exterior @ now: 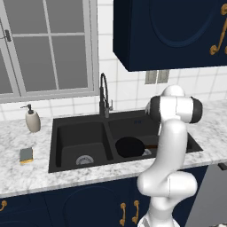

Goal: Pick the pan and sponge and place them into the sink. Then turn on the water.

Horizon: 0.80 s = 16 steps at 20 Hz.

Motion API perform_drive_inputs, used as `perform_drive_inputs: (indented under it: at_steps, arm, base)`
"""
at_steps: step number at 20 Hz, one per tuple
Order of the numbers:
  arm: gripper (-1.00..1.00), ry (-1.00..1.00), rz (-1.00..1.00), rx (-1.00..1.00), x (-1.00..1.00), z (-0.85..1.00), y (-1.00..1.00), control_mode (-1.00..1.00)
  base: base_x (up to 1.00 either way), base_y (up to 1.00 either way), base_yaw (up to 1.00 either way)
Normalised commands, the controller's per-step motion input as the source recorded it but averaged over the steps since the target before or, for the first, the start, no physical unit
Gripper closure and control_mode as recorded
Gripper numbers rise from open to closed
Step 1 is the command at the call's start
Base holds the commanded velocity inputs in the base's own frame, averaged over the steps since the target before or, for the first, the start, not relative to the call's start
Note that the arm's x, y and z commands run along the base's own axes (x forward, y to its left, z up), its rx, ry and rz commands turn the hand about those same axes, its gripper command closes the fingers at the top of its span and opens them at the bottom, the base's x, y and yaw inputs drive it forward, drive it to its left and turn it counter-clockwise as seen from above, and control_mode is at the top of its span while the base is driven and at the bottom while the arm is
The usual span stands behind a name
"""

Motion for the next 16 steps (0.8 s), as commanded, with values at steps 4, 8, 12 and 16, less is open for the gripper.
perform_drive_inputs:
  at_steps: [4, 8, 12, 16]
  arm:
    - [-1.0, -0.01, -0.55, 0.09, -0.6, 0.55, 0.24, -1.0]
    - [-1.0, 0.0, -0.59, 0.12, -0.7, 0.52, 0.15, -1.0]
    - [-1.0, 0.03, -0.58, 0.1, -0.56, 0.6, 0.29, -1.0]
    - [-1.0, 0.11, -0.5, 0.01, -0.23, 0.66, 0.32, -1.0]
  base:
    - [0.0, 0.0, 0.0]
    - [0.0, 0.0, 0.0]
    - [0.0, 0.0, 0.0]
    - [0.0, 0.0, 0.0]
